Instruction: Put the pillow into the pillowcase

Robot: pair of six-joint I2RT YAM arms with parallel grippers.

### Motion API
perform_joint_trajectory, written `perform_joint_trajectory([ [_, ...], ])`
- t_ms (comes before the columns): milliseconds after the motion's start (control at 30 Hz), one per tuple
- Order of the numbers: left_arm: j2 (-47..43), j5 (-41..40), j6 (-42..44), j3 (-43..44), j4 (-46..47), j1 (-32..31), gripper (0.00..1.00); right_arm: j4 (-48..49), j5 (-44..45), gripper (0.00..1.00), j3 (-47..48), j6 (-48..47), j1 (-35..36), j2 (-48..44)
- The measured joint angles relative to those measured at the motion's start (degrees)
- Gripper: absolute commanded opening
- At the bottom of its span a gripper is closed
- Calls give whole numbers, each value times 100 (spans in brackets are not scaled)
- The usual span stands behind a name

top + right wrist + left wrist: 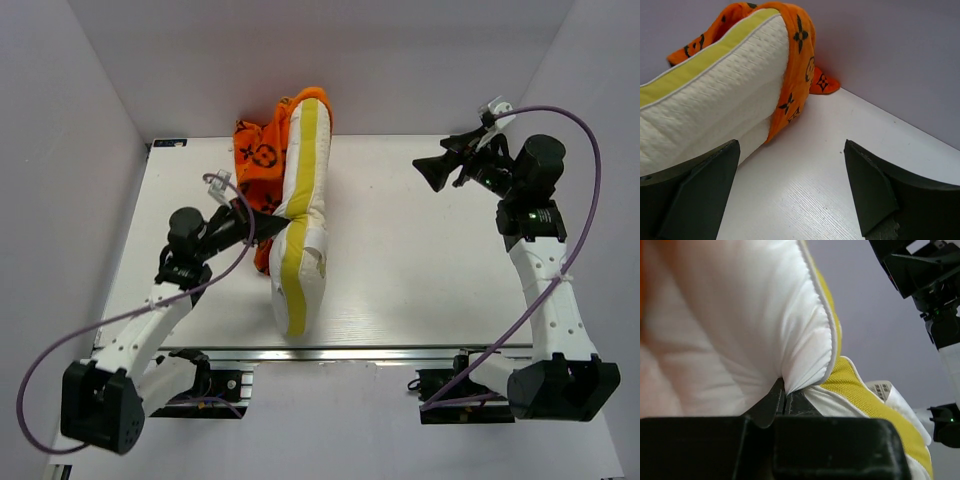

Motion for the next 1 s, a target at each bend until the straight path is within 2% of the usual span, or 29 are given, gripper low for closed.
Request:
perform_joint_trajectory([
  [100,-789,-382,-166,-586,-361,122,0,9,-118,89,-20,-63,0,190],
  [233,-1519,-977,-90,-656,-1364,136,0,76,-142,89,-68,-33,146,595],
  [333,-1825,-1333,-39,-658,-1939,166,0,424,125,89,-144,-111,743,1064],
  [467,-1770,-1403,37,-645,-2166,166,0,890,575,89,-42,-289,1875,1882],
  [600,-1381,-1300,157,-463,-2238,166,0,1088,975,89,1163,-310,2590,3281],
  [733,-1147,-1161,260,-315,-2236,166,0,1119,1394,89,2736,-343,2732,4662],
  [900,-1080,-1045,308,-306,-2197,168,0,1115,1998,89,3648,-584,2868,5497],
  [1000,-1027,-997,310,-306,-2131,168,0,1130,2371,85,4122,-699,3014,5882],
])
